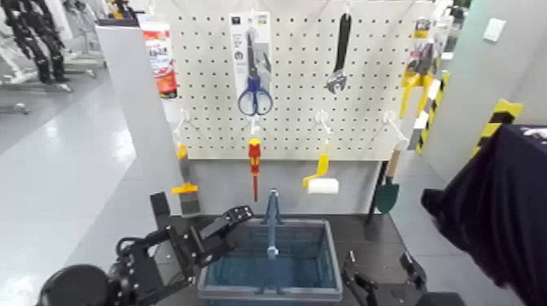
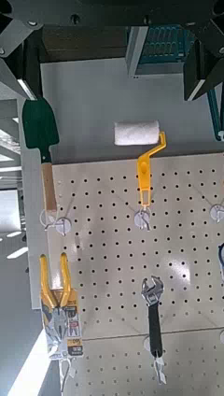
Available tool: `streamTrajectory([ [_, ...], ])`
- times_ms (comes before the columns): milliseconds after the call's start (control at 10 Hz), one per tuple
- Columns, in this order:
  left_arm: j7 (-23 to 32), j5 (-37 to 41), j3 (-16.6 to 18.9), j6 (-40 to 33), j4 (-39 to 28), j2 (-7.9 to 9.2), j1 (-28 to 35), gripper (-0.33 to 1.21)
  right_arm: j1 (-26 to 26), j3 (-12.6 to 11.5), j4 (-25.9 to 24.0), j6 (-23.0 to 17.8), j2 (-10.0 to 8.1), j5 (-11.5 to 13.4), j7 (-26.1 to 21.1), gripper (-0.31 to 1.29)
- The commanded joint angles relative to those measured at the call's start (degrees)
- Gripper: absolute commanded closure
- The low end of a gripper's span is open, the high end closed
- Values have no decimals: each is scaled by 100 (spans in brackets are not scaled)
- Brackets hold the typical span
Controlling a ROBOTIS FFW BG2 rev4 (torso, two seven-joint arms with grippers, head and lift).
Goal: Grasp the handle of the crate.
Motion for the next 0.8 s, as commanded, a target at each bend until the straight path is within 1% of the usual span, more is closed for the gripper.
streamTrajectory([
  [100, -242, 338, -312, 380, 711, -25, -500, 10, -9, 12, 26, -31, 4, -20, 6, 14],
  [300, -304, 699, -611, 635, 1194, -60, -869, 10, -18, 21, 44, -75, 4, -37, 6, 14],
  [400, -427, 708, -778, 811, 1467, -60, -1098, 10, -27, 30, 52, -75, -4, -55, -3, 14],
  [500, -533, 708, -892, 828, 1660, -78, -1256, 10, -27, 30, 61, -84, -4, -55, 6, 14],
  [800, -849, 708, -1287, 881, 2302, -218, -1713, 10, -27, 39, 79, -146, -4, -81, 6, 14],
])
